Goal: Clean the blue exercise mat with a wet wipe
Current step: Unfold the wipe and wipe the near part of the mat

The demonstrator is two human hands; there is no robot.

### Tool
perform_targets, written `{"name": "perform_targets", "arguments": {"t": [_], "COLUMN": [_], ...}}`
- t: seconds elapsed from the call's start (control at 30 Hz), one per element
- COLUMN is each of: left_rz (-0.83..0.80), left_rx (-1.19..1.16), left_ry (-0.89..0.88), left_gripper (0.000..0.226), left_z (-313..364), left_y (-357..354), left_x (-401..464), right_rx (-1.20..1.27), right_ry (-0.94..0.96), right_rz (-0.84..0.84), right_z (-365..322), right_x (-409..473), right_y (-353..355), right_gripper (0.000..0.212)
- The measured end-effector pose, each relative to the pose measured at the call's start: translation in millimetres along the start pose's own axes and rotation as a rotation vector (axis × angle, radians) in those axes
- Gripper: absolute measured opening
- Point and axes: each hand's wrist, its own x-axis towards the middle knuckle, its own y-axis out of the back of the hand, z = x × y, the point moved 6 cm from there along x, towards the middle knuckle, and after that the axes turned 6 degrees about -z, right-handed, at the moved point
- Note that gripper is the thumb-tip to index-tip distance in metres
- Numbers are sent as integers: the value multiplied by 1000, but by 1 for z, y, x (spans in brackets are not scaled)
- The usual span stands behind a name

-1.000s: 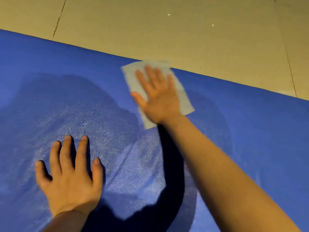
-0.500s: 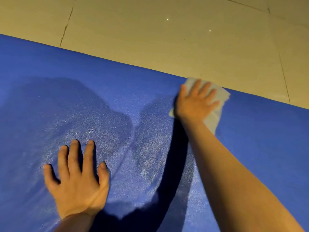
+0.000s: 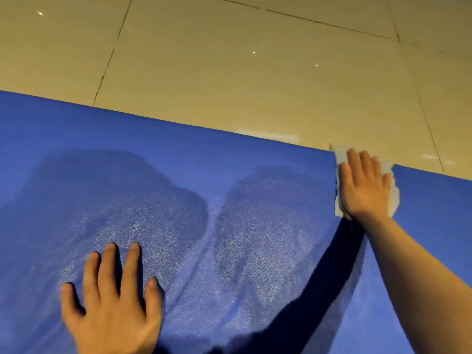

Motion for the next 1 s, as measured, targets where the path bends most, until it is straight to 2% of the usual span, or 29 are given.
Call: {"name": "perform_targets", "arguments": {"t": [0.07,0.17,0.23,0.33,0.43,0.5,0.53,0.6,0.7,0.83,0.9,1.0], "left_rz": [3,2,5,-2,-20,-21,-17,-13,-1,-2,-35,-72], "left_rx": [16,33,40,18,-12,-10,-7,-6,-23,10,-26,-47], "left_ry": [1,0,-14,-7,9,0,-7,-7,1,-19,-5,0], "left_gripper": [58,59,59,59,61,61,60,60,60,59,61,63], "left_z": [-1,0,1,2,4,4,4,1,2,1,1,0], "left_y": [0,-1,0,0,1,1,1,0,0,0,0,-2], "left_x": [0,0,-1,0,1,0,0,0,-2,-2,-2,-1], "right_rx": [40,118,102,24,-2,6,5,-64,-115,-43,21,118], "right_ry": [-186,-440,-438,-95,484,730,755,642,287,-157,-273,-440], "right_rz": [23,44,27,-8,19,-13,-18,-26,-64,-64,-27,4], "right_z": [22,-4,-51,-156,-250,-258,-244,-195,-84,41,51,15], "right_x": [-2,-9,-14,-44,-105,-118,-111,-85,-44,-39,-47,-48], "right_y": [3,-8,-21,-50,-77,-79,-77,-63,-39,-4,-4,-16], "right_gripper": [65,57,58,61,59,59,61,71,87,85,76,67]}}
